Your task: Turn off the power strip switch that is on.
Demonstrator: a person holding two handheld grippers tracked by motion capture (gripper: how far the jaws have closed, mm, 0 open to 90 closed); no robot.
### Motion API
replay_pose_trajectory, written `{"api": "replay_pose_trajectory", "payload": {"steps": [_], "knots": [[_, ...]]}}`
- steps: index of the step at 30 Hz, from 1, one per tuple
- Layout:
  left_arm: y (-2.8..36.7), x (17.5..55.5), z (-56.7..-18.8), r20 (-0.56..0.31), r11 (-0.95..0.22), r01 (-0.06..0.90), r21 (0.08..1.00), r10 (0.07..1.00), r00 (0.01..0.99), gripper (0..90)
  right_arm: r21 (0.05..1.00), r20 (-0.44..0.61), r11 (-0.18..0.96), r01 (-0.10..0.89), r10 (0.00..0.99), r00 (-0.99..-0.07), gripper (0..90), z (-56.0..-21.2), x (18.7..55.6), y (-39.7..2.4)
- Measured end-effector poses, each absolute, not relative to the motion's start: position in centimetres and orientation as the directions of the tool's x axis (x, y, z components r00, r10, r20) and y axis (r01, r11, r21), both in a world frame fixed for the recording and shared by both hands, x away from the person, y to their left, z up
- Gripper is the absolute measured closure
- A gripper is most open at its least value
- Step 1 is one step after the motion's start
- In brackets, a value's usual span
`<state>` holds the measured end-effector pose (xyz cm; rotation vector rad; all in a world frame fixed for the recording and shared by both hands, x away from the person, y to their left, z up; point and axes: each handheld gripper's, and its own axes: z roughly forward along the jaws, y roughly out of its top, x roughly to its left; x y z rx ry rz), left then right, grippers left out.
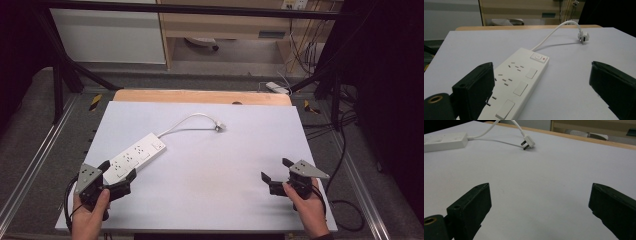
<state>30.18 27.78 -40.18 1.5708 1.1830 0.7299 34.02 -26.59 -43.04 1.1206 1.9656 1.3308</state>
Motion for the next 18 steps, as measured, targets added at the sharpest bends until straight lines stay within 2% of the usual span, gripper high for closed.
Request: {"api": "replay_pose_trajectory", "payload": {"steps": [18], "knots": [[27.44, 29.75, -39.69, -0.145, 0.005, 0.322, 0.947, 0.899, 0.413, 6.1, 0.916, 0.065, 0.152, 0.37, 0.857, -0.512, 3.6, -43.01, 34.02, -26.92]]}}
